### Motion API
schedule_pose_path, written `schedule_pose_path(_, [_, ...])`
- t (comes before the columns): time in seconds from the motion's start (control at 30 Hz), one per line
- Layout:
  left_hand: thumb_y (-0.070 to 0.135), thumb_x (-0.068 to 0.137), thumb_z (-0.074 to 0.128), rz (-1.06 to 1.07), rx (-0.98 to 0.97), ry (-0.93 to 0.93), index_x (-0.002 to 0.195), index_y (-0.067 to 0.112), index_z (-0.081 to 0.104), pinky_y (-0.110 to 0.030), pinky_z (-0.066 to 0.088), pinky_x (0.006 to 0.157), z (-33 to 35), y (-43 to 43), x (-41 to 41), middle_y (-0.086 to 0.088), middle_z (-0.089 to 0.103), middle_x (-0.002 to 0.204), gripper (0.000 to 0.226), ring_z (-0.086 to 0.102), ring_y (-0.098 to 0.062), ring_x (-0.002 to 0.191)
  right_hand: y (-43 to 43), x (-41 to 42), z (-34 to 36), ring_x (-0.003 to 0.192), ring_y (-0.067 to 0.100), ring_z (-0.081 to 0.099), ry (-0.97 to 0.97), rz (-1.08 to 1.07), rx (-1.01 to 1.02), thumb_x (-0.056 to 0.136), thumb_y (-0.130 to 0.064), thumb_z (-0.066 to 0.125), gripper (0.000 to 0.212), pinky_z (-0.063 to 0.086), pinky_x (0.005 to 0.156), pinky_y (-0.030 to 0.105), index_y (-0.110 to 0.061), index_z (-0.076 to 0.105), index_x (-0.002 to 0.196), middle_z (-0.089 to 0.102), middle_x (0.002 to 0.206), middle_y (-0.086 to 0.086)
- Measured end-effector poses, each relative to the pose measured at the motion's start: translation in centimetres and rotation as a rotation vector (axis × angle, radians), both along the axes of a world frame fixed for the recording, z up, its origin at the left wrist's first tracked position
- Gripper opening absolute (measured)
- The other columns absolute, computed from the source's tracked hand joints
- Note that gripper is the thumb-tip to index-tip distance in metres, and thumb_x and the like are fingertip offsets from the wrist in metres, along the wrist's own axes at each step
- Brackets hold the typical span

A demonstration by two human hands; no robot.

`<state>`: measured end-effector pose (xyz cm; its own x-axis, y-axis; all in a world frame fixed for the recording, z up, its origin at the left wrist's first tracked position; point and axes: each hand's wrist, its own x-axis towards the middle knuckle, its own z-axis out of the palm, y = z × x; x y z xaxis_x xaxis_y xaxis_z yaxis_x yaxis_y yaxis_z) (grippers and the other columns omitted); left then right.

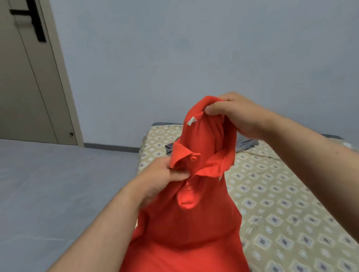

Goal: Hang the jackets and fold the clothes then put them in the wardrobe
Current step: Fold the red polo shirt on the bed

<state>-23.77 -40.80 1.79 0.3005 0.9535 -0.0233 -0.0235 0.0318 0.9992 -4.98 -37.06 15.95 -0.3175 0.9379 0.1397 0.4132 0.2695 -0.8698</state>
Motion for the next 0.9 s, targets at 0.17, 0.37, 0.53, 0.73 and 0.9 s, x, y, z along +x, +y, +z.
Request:
schedule_pose_path(0.17, [-0.015,0.082,0.051,0.1,-0.023,-0.161,0.097,0.007,0.067,-0.027,0.055,0.071,4.4,-3.0,-0.4,-0.01,0.071,0.09,0.03,0.068,-0.021,0.078,-2.8,0.5,1.1,0.081,0.02,0.066,-0.009,-0.075,0.003,0.097,-0.028,0.061,0.028,0.053,0.084,0.041,-0.002,0.072,0.097,0.074,0.095,0.016])
schedule_pose_path(0.37, [0.003,0.095,0.054,0.096,0.079,-0.219,0.107,0.005,0.07,-0.028,0.058,0.074,7.9,-5.5,-0.6,-0.011,0.075,0.101,0.02,0.072,-0.019,0.088,-5.3,0.0,3.4,0.072,0.02,0.064,0.083,-0.094,0.045,0.094,-0.027,0.064,0.02,0.052,0.071,0.033,-0.009,0.072,0.092,0.072,0.081,0.011])
schedule_pose_path(0.53, [-0.002,0.094,0.056,0.252,0.152,-0.379,0.104,0.012,0.067,-0.025,0.058,0.064,10.7,-5.8,-2.3,-0.002,0.076,0.09,0.02,0.073,-0.015,0.081,-6.3,0.4,5.9,0.054,0.013,0.063,0.362,-0.142,-0.02,0.1,-0.031,0.054,0.025,0.049,0.054,0.024,-0.014,0.064,0.085,0.068,0.064,0.001])
schedule_pose_path(0.73, [0.0,0.096,0.053,0.244,0.197,-0.523,0.095,0.015,0.06,-0.026,0.057,0.056,15.7,-6.4,-3.7,-0.001,0.074,0.076,0.017,0.072,-0.013,0.065,-8.9,0.5,1.8,0.064,0.013,0.065,0.763,0.156,-0.326,0.077,0.01,0.028,0.036,0.059,0.075,0.035,-0.001,0.06,0.088,0.064,0.068,0.008])
schedule_pose_path(0.9, [0.001,0.098,0.051,0.257,0.231,-0.549,0.099,0.015,0.061,-0.026,0.058,0.062,17.9,-7.0,-3.7,-0.002,0.073,0.08,0.017,0.071,-0.013,0.069,-9.8,-2.4,-1.1,0.127,0.023,0.056,0.358,0.287,-0.203,0.078,-0.017,0.063,0.051,0.039,0.109,0.045,-0.009,0.059,0.128,0.064,0.13,0.01])
